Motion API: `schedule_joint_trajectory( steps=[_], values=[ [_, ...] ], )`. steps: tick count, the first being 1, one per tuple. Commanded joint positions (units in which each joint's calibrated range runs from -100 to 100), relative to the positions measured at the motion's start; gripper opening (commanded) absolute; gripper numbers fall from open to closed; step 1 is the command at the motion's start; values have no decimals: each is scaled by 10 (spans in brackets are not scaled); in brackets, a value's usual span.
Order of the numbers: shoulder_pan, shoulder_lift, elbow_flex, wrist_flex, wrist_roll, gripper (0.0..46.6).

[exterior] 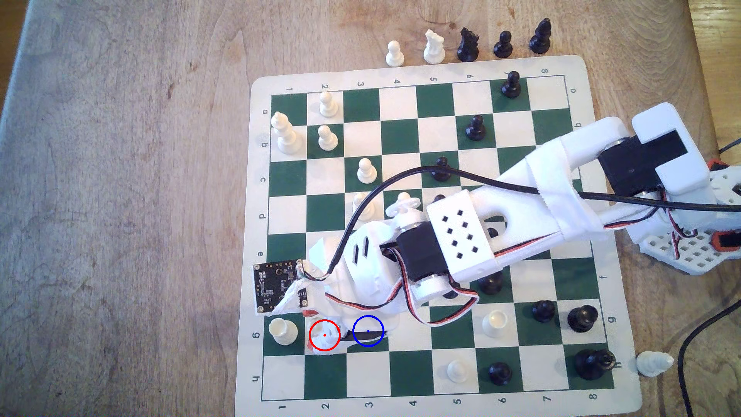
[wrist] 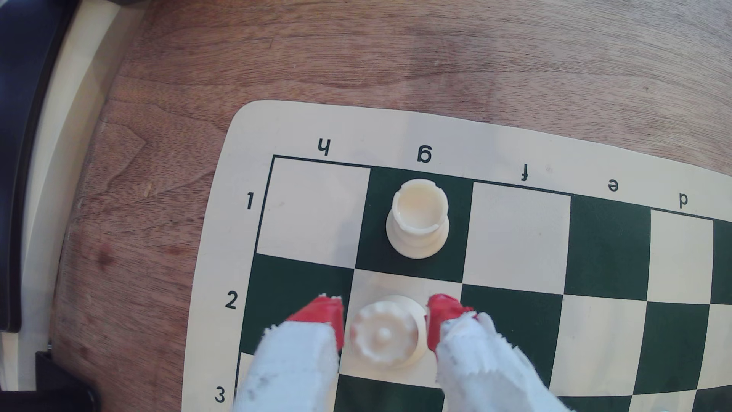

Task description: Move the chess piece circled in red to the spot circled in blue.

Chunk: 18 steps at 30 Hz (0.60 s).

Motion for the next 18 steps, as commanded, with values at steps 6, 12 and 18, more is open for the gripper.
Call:
schedule_joint_trajectory(
  steps=[6, 12, 18],
  values=[
    [-8, -10, -52, -3, 2, 104],
    [-9, -10, -51, 0, 2, 106],
    [-12, -11, -53, 5, 2, 25]
  ],
)
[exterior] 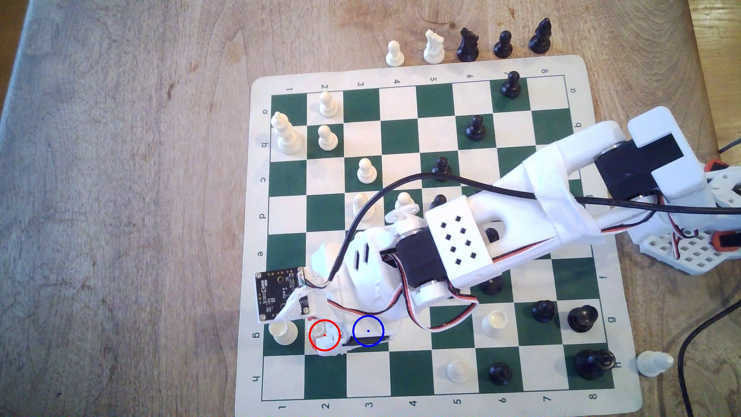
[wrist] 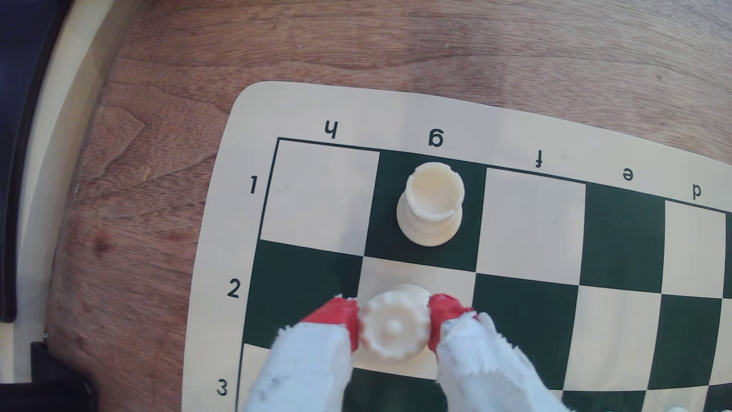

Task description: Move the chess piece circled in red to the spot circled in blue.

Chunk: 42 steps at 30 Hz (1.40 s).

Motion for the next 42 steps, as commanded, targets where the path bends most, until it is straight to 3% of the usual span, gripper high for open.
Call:
schedule_joint_trajectory(
  steps=[1, 17, 26, 32, 42],
  values=[
    [-5, -23, -53, 8, 2, 15],
    [-3, -142, -36, 33, 0, 3],
    [-9, -246, 133, 20, 0, 3],
    [-19, -230, 185, 17, 1, 3],
    [-20, -169, 135, 11, 6, 3]
  ],
)
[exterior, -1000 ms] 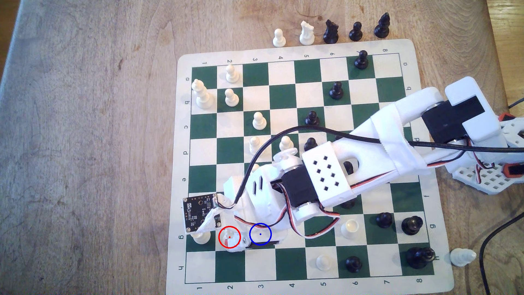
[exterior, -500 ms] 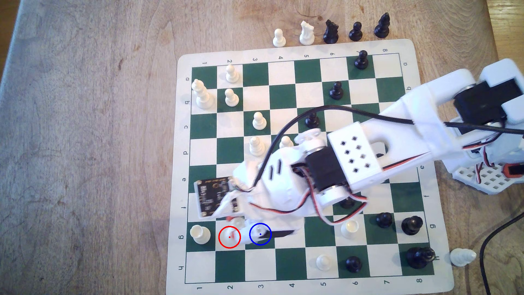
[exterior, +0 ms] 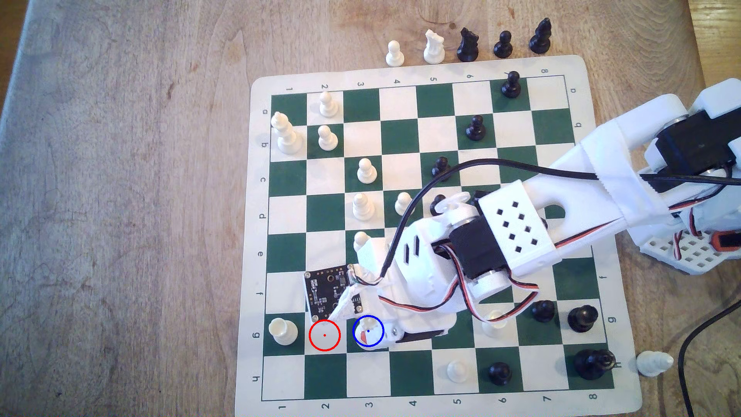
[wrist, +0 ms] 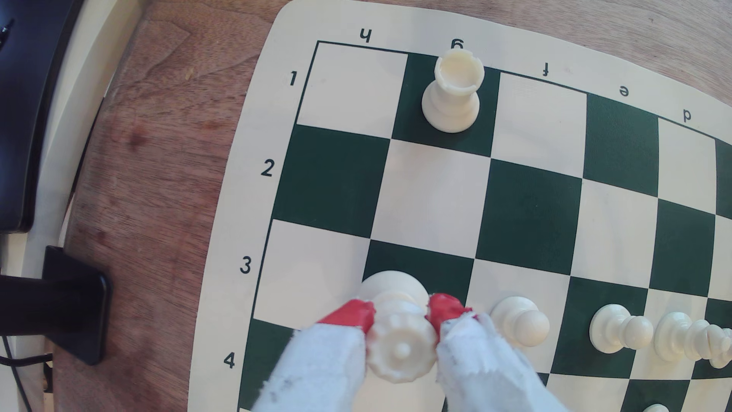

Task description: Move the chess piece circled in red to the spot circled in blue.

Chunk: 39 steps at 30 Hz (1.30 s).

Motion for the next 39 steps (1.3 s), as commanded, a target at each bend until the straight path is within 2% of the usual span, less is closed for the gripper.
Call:
schedule_joint_trajectory(
  steps=[1, 12, 28, 34, 39],
  values=[
    [0, 9, -68, -9, 5, 3],
    [13, 46, -109, -9, 11, 3],
    [16, 59, -104, 1, 14, 4],
    [16, 65, -107, 4, 15, 48],
    [15, 65, -108, 9, 15, 106]
  ],
)
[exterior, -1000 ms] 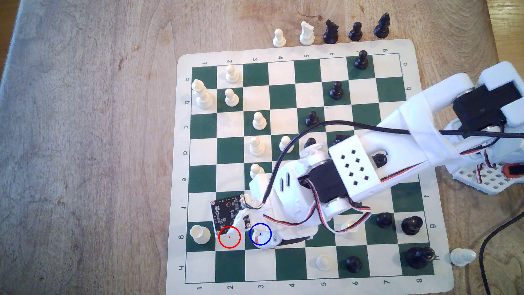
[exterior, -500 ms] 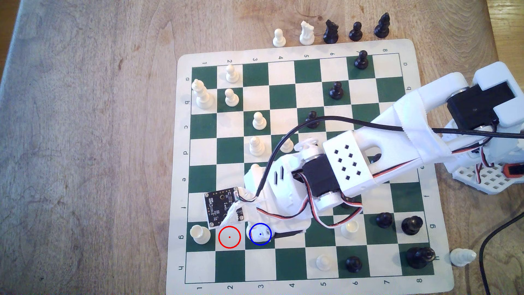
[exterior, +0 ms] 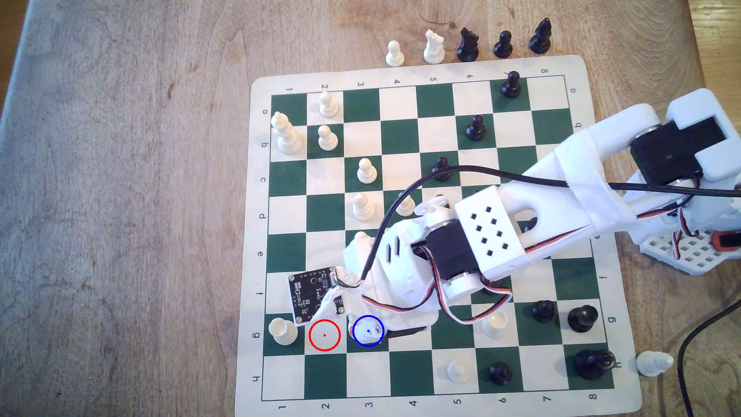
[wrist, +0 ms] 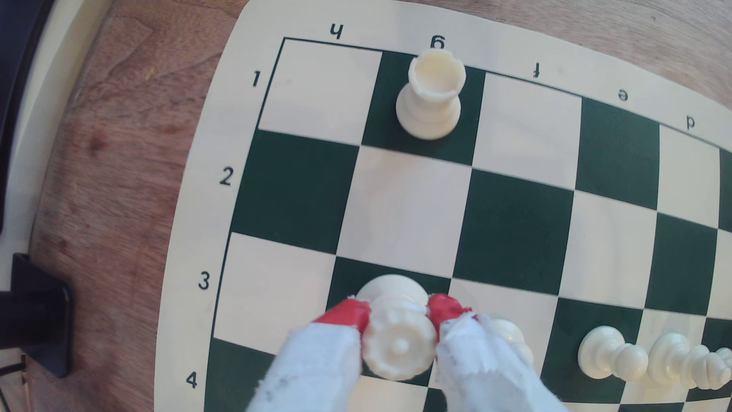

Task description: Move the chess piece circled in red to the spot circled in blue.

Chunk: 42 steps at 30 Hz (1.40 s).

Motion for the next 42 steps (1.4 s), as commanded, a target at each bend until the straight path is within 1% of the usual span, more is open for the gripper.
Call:
schedule_joint_trajectory(
  steps=[1, 3, 4, 7, 13, 17, 22, 29, 30, 31, 32, 37, 38, 39, 40, 42],
  values=[
    [-2, -13, -50, 7, 3, 115],
    [-2, -16, -50, 9, 3, 136],
    [-2, -18, -50, 12, 3, 162],
    [-2, -24, -46, 14, 3, 193],
    [-5, -71, -16, 23, 2, 219],
    [-6, -110, 23, 23, 2, 219],
    [-5, -194, 113, 19, 0, 219],
    [-6, -326, 256, -11, -4, 213],
    [-6, -347, 278, -20, -5, 200],
    [-3, -389, 321, -38, -5, 174],
    [-1, -407, 339, -45, -6, 164],
    [25, -551, 479, -99, -13, 144],
    [31, -575, 503, -111, -13, 133],
    [41, -608, 533, -131, -13, 108],
    [59, -687, 611, -192, -12, 108],
    [72, -765, 668, -212, -13, 108]
  ],
)
